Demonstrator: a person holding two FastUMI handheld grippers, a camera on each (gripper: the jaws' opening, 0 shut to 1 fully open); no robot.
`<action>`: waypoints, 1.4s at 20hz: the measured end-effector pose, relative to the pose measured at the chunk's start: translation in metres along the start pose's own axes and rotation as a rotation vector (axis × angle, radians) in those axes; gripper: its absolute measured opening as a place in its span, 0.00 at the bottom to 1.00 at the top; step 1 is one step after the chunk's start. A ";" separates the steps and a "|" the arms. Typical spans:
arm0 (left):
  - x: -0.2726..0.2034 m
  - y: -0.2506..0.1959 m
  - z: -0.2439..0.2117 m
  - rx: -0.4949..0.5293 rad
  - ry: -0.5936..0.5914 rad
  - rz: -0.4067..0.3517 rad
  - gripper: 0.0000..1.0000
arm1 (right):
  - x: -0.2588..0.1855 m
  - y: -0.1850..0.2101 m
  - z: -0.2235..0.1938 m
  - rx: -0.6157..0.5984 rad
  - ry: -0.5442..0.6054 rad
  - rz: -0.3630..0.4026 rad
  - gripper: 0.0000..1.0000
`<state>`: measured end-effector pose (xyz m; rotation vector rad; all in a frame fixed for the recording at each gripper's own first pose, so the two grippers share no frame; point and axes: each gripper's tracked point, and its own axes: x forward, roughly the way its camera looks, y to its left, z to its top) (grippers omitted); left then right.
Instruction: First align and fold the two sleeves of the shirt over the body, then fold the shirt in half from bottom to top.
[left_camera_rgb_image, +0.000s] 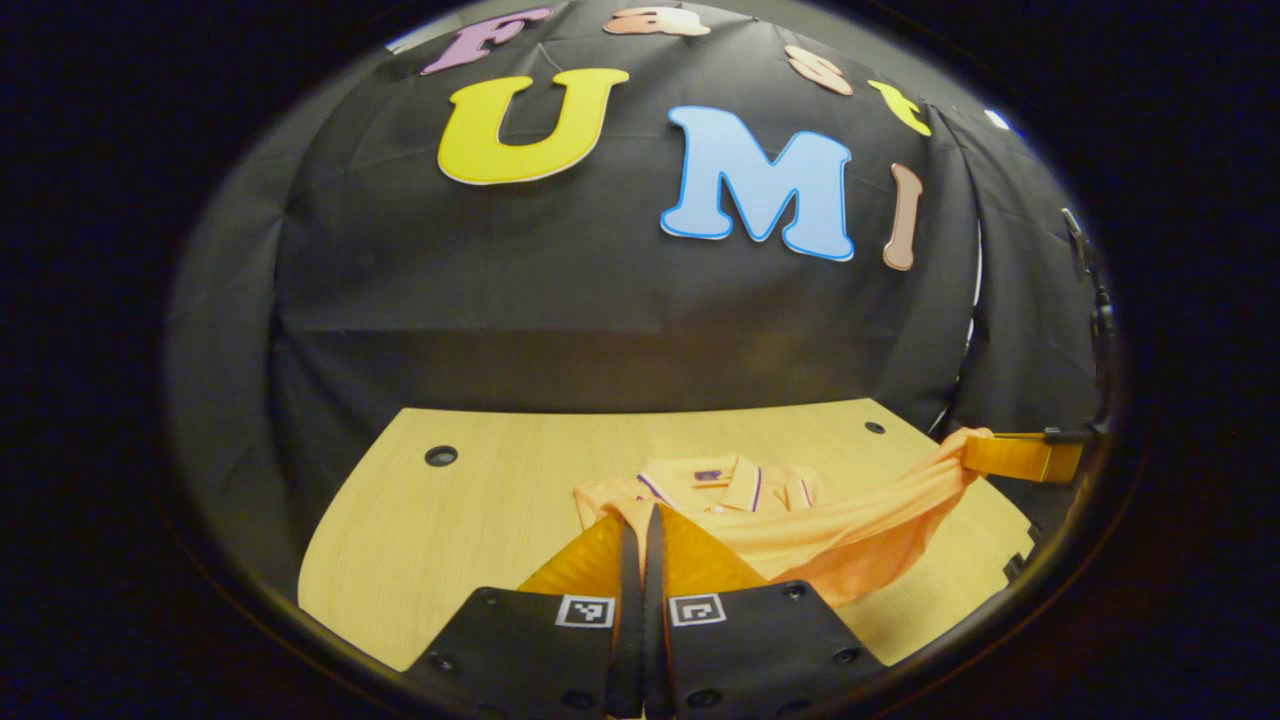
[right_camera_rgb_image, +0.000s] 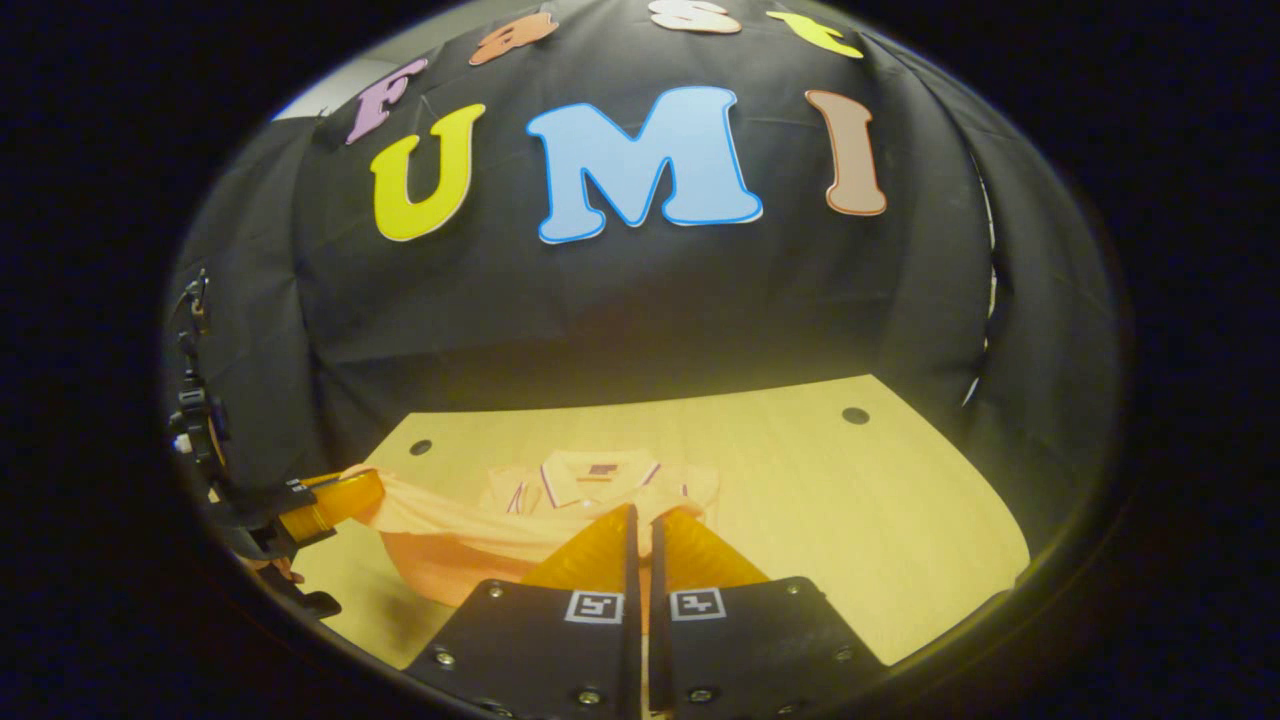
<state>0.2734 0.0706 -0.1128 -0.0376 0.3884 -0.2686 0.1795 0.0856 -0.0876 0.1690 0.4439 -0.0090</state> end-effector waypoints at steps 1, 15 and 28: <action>0.009 0.001 0.003 0.005 -0.004 -0.012 0.06 | 0.009 0.000 0.004 -0.001 0.001 -0.013 0.03; 0.126 0.023 0.002 0.029 -0.022 0.007 0.06 | 0.132 -0.004 0.012 -0.012 0.053 -0.057 0.03; 0.198 0.040 -0.036 0.044 0.012 0.057 0.06 | 0.214 -0.030 -0.046 -0.071 0.189 -0.122 0.03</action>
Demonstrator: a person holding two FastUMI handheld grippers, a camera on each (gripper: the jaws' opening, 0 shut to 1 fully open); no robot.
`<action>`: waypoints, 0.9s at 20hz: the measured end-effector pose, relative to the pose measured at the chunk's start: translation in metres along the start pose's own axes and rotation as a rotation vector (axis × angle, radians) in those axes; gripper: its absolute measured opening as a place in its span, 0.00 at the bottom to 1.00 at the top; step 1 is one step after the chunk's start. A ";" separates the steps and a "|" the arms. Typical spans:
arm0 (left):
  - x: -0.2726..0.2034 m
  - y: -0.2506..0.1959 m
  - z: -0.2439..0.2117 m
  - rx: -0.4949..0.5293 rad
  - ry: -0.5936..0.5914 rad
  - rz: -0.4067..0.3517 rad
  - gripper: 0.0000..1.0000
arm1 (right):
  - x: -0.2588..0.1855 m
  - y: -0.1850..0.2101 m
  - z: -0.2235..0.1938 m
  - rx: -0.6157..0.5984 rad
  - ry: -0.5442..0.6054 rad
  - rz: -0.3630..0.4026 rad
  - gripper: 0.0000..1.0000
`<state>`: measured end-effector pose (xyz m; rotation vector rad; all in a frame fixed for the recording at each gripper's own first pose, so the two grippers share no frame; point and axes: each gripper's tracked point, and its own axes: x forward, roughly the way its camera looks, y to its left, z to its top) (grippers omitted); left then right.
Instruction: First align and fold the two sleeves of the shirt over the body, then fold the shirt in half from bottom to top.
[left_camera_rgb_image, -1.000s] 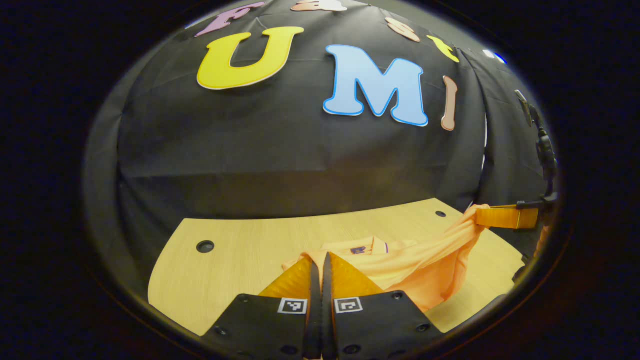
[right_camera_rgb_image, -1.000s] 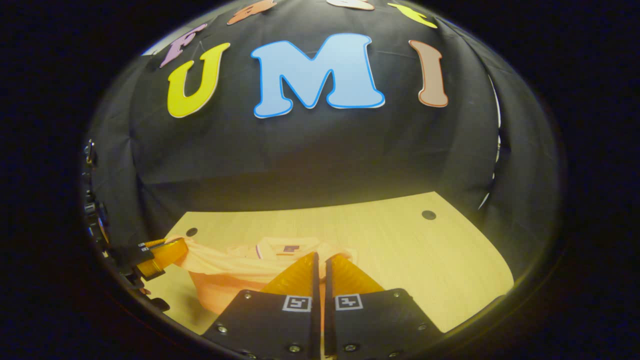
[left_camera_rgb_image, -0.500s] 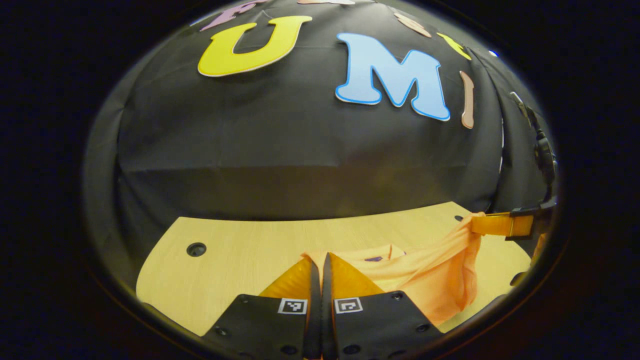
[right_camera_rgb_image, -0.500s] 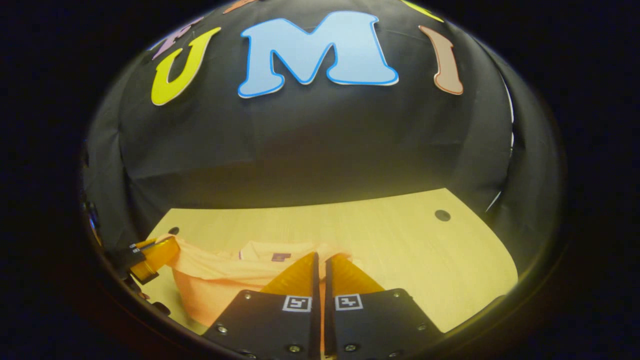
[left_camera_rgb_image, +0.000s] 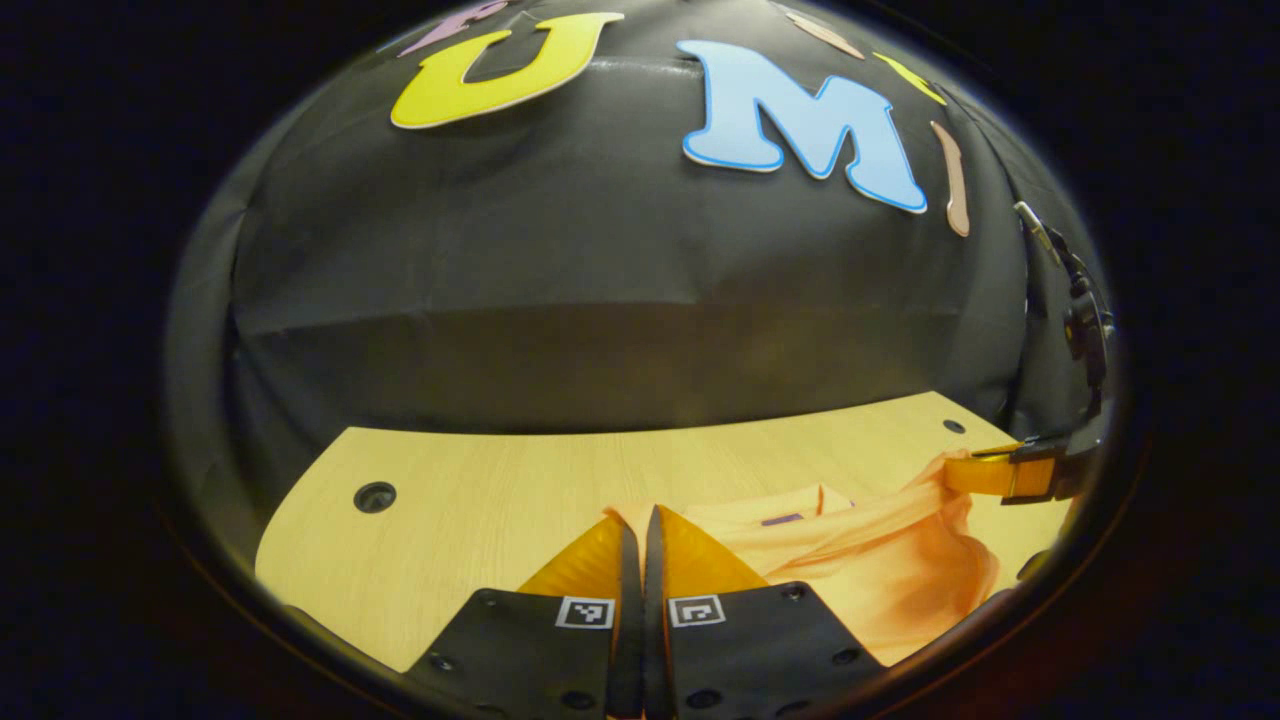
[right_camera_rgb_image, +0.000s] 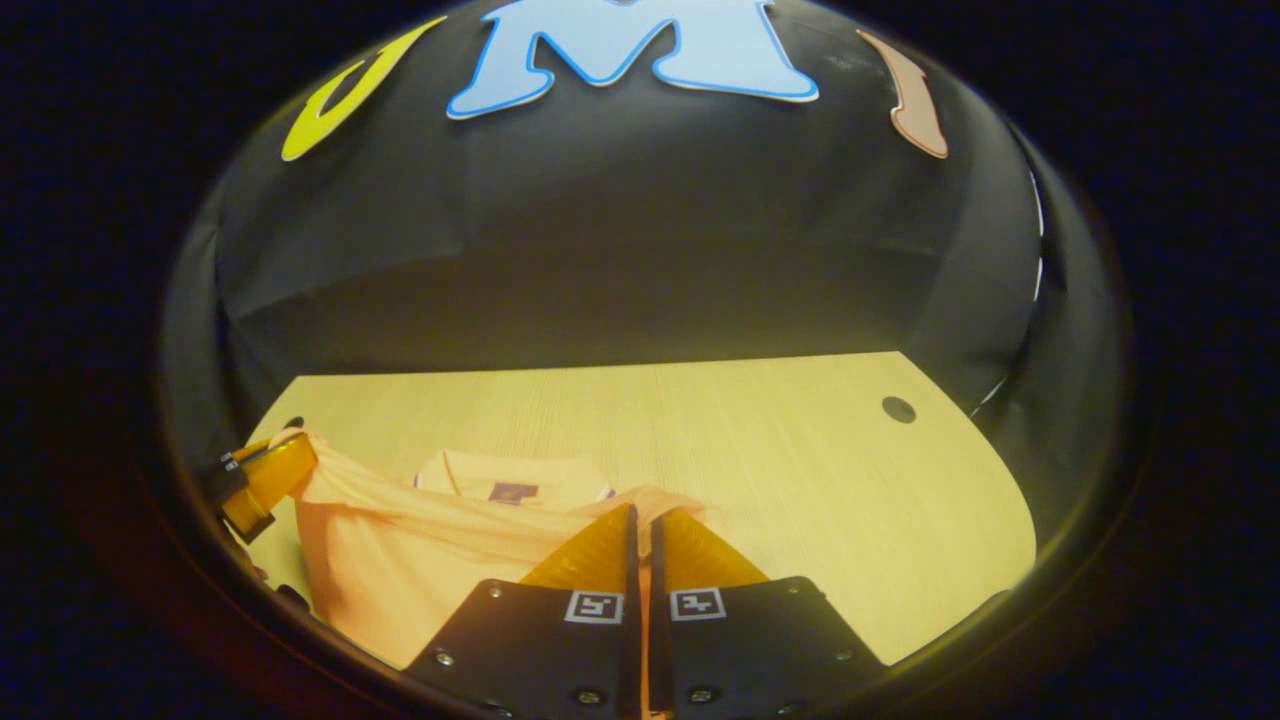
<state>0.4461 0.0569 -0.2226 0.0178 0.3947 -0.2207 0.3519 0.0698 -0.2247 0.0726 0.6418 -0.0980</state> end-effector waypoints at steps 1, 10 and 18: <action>0.003 0.001 -0.003 0.000 0.013 0.001 0.06 | 0.004 0.001 -0.003 -0.004 0.010 0.000 0.03; 0.001 0.004 -0.017 0.014 0.059 0.033 0.13 | 0.015 0.002 -0.025 -0.009 0.086 0.029 0.10; -0.053 0.001 0.005 -0.004 0.001 0.089 0.78 | -0.019 -0.004 -0.013 -0.060 0.038 0.074 0.52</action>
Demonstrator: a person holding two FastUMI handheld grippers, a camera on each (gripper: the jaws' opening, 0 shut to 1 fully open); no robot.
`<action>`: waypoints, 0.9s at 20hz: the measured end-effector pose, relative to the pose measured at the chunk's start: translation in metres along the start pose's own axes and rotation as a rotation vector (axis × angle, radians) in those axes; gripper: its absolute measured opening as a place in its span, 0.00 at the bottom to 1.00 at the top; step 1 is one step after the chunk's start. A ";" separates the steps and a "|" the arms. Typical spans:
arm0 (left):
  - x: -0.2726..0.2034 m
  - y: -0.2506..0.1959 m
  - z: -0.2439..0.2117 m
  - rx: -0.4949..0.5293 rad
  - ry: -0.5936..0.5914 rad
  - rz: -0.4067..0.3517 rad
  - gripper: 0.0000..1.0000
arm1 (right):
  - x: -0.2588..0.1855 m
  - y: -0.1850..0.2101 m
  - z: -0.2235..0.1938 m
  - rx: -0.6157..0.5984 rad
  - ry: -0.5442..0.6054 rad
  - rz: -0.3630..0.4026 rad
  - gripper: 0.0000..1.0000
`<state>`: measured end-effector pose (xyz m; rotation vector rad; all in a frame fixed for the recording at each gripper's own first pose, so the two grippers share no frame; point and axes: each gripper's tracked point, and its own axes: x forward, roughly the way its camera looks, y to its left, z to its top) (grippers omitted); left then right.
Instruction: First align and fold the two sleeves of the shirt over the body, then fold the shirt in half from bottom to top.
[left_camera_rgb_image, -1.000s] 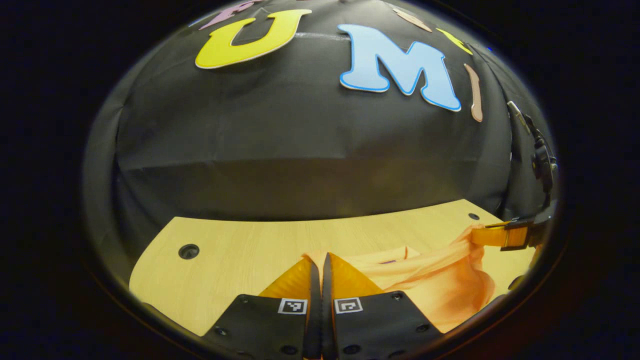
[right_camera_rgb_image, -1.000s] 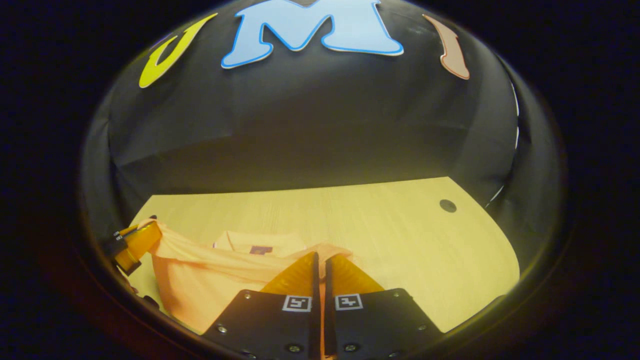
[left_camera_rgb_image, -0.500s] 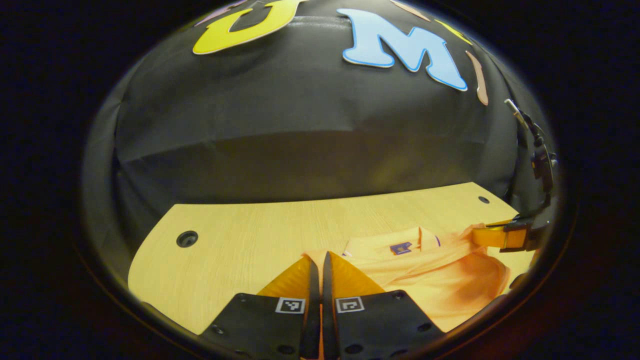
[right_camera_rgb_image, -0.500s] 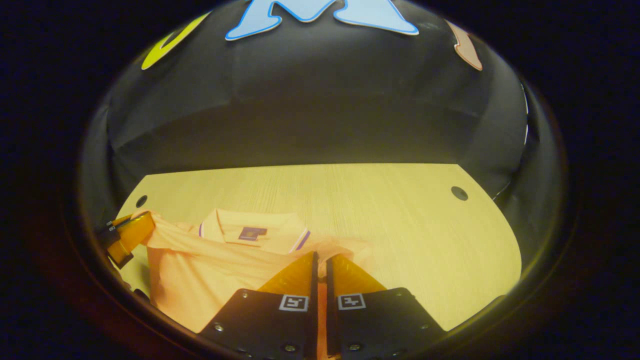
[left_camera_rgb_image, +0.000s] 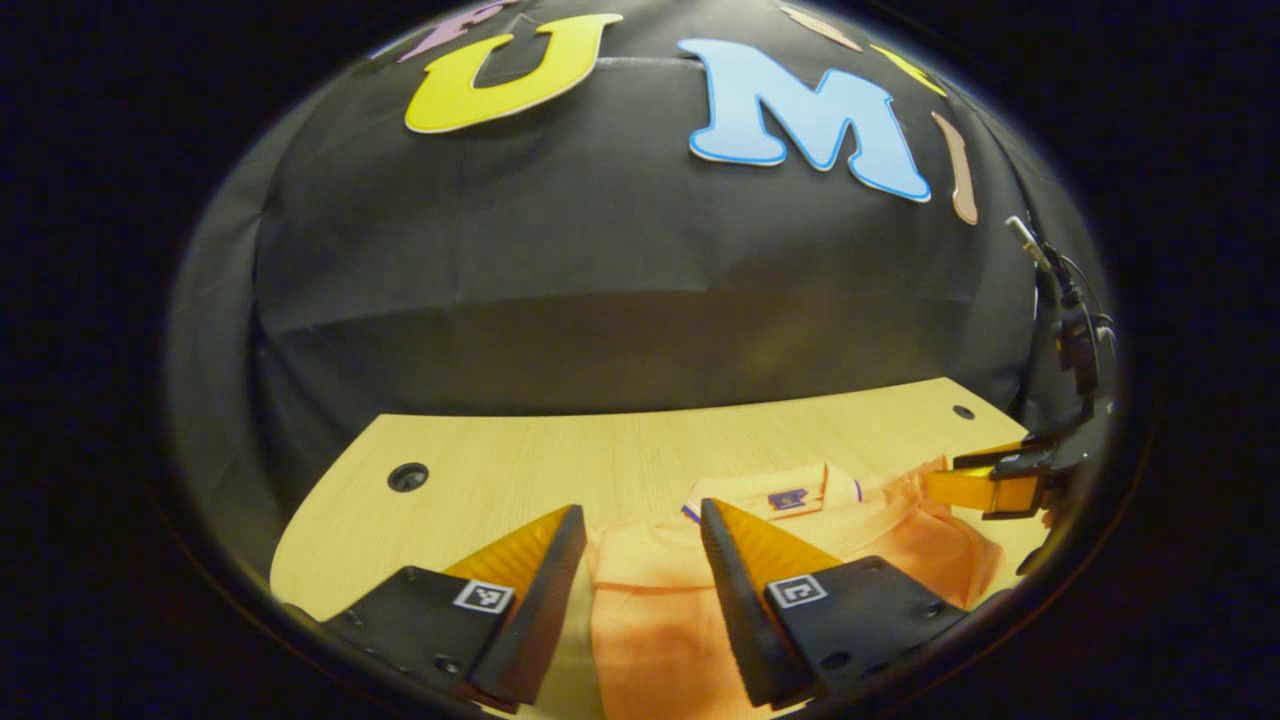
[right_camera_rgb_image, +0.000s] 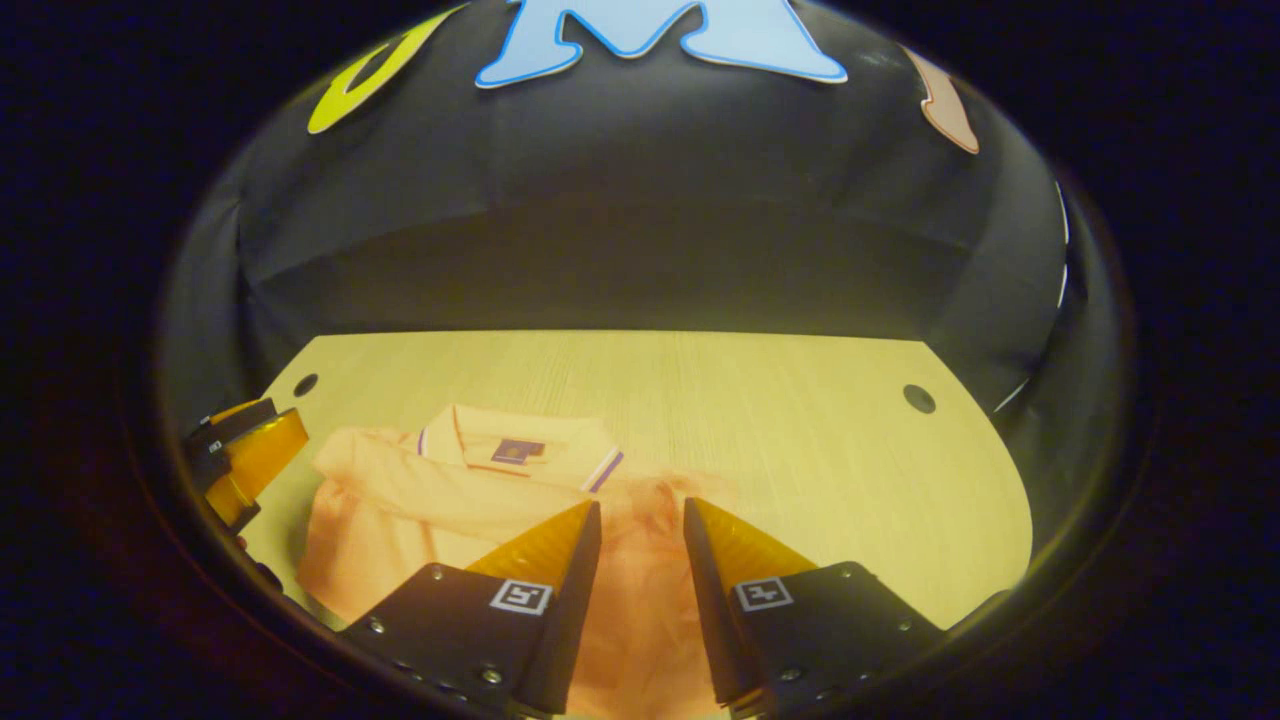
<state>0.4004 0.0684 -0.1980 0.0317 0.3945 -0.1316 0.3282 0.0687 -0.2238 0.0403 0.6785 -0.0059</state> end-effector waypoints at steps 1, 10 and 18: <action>-0.009 0.001 0.005 -0.002 -0.014 0.015 0.86 | -0.010 0.001 0.003 -0.010 -0.017 0.003 0.54; -0.099 -0.032 0.041 -0.018 -0.136 0.022 0.96 | -0.113 0.002 0.017 -0.094 -0.153 0.032 0.95; -0.181 -0.057 0.051 -0.048 -0.206 0.059 0.96 | -0.212 -0.003 0.024 -0.149 -0.320 0.062 0.94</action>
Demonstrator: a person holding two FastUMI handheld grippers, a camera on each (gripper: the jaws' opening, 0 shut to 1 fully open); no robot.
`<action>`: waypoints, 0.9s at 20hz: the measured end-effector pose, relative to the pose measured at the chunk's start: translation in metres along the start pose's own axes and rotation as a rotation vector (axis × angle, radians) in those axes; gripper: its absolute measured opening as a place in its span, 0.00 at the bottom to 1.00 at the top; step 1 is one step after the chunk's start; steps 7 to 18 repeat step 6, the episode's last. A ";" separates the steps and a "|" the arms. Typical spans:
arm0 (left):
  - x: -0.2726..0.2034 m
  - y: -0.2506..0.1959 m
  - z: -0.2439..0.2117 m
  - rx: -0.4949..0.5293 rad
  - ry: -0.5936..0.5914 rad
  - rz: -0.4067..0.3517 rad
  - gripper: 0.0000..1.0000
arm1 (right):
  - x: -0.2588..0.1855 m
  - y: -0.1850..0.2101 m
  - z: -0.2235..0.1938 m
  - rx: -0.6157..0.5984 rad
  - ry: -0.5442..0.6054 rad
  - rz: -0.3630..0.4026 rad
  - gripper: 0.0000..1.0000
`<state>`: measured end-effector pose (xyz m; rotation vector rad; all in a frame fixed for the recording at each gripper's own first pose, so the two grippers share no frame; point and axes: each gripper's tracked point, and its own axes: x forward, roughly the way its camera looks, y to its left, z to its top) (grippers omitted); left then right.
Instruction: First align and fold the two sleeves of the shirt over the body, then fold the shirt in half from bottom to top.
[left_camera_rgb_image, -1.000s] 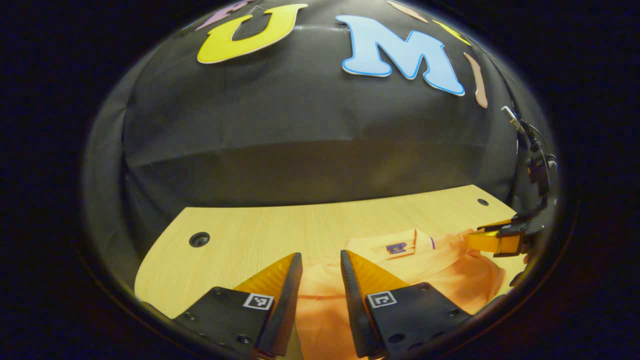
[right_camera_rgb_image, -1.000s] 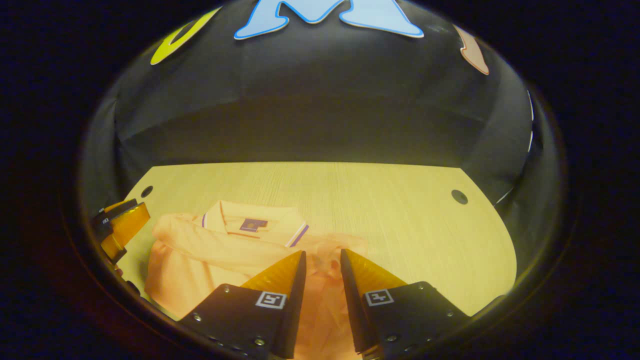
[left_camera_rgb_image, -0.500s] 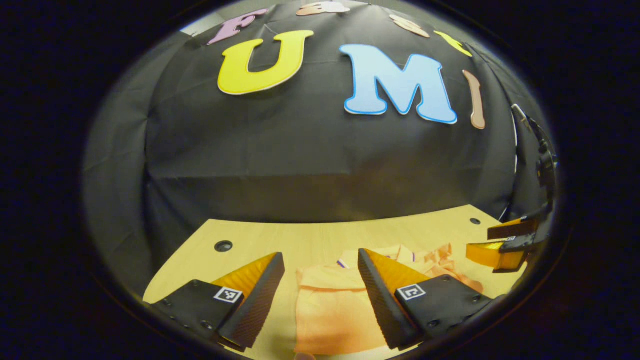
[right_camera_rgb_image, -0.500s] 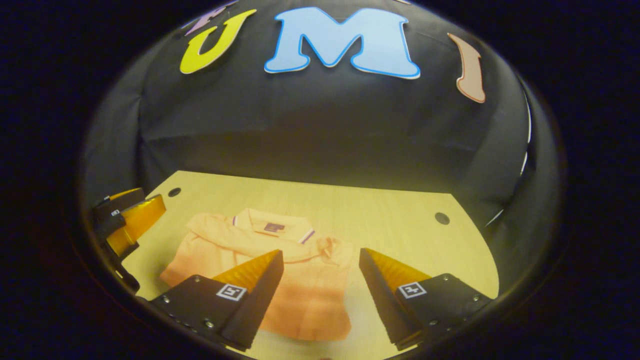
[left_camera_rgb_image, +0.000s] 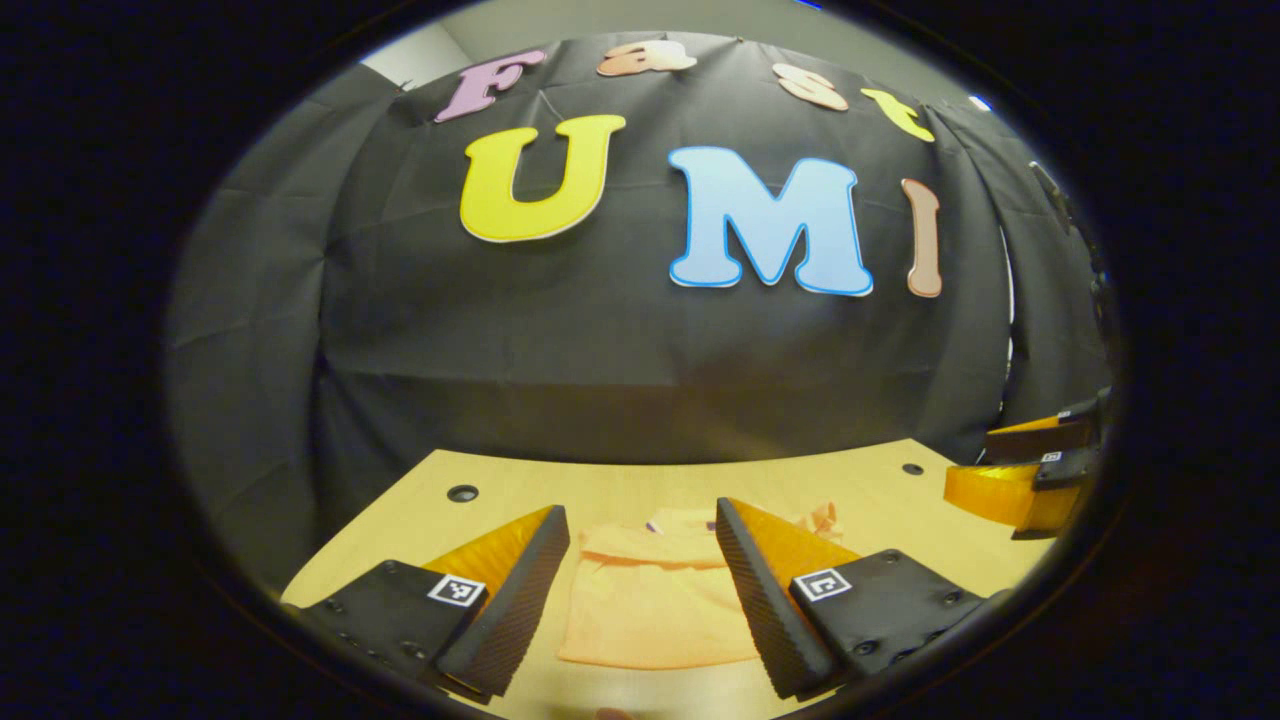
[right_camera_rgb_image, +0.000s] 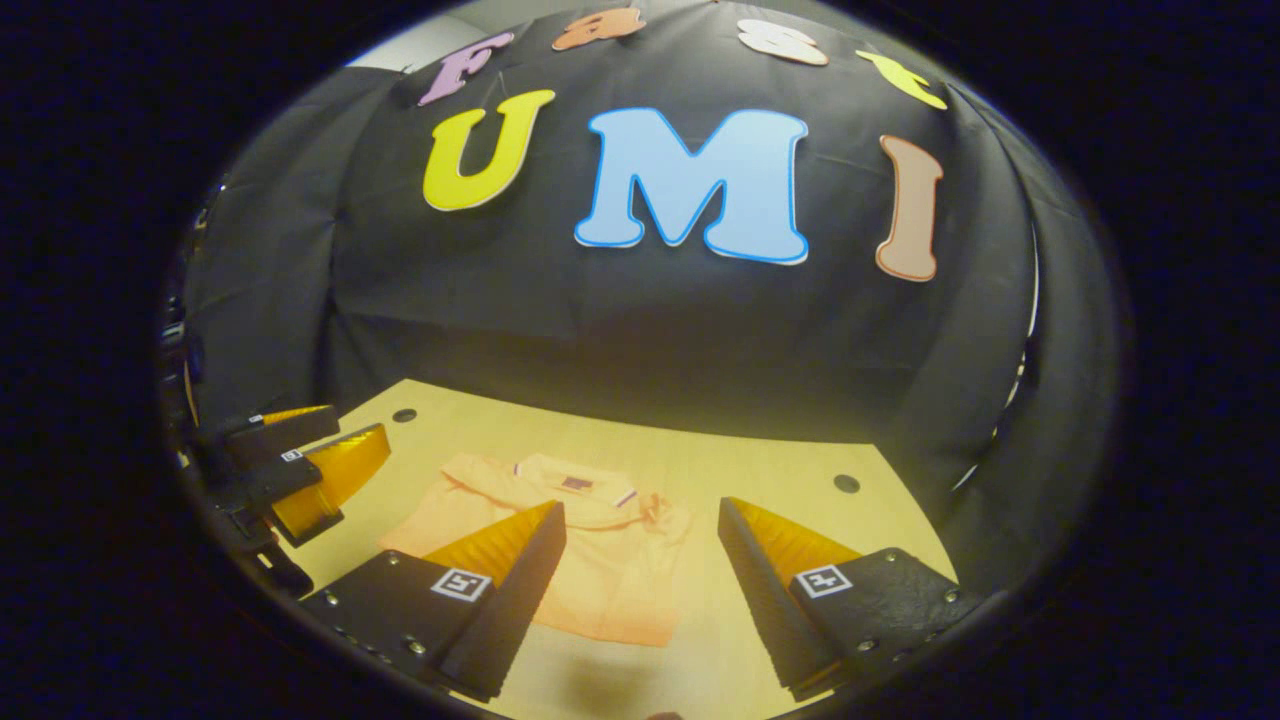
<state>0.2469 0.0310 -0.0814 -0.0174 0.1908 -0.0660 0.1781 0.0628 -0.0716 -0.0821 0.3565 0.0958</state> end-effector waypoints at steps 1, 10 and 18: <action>-0.011 -0.001 0.004 -0.012 -0.009 0.009 0.96 | -0.011 -0.002 0.001 -0.016 -0.014 0.001 0.95; -0.066 -0.010 0.028 -0.043 -0.068 0.028 0.95 | -0.065 0.002 0.018 -0.042 -0.109 0.015 0.94; -0.066 -0.010 0.028 -0.043 -0.068 0.028 0.95 | -0.065 0.002 0.018 -0.042 -0.109 0.015 0.94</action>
